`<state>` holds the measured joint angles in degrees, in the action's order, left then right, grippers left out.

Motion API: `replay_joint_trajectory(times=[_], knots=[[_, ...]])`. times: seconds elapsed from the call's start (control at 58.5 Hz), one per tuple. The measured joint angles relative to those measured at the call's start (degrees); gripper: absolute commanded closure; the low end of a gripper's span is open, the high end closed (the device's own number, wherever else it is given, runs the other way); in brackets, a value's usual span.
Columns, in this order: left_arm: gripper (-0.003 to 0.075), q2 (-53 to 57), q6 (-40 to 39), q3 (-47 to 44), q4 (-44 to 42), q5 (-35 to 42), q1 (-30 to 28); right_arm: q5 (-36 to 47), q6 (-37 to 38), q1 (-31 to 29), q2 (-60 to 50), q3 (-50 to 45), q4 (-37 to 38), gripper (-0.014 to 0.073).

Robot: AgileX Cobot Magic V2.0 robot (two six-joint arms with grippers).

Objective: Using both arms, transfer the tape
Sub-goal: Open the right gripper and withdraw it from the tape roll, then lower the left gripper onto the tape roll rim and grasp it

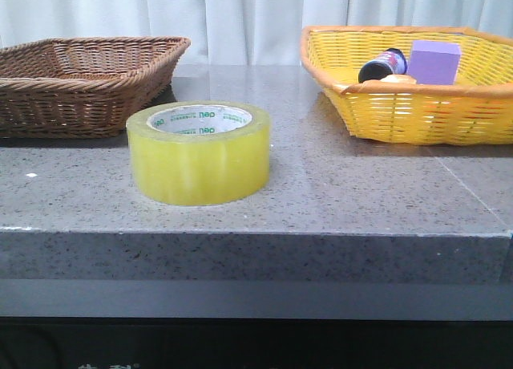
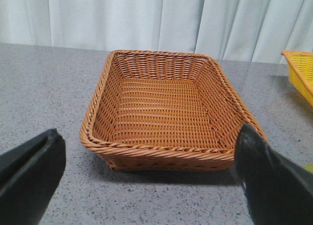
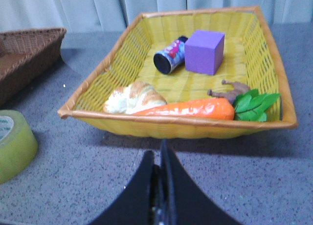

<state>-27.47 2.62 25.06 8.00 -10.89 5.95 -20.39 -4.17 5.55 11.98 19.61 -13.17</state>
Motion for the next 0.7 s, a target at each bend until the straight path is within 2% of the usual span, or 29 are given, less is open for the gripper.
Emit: replay_joint_trajectory(times=[0.188,0.376,0.701], knots=[[0.0029,-4.3,0.0,4.6,0.2,-11.9,1.1,1.1,0.0,0.0,-1.0,-0.1,0.0,0.0683],[0.0029,-17.0,0.0,12.7,1.5,-23.3,7.1,1.2,0.1,0.0,-1.0,-0.1,0.0,0.0683],[0.0029,-38.2,0.0,24.2,8.4,-25.4,22.0,1.2,0.1,0.0,-1.0,-0.1,0.0,0.0683]])
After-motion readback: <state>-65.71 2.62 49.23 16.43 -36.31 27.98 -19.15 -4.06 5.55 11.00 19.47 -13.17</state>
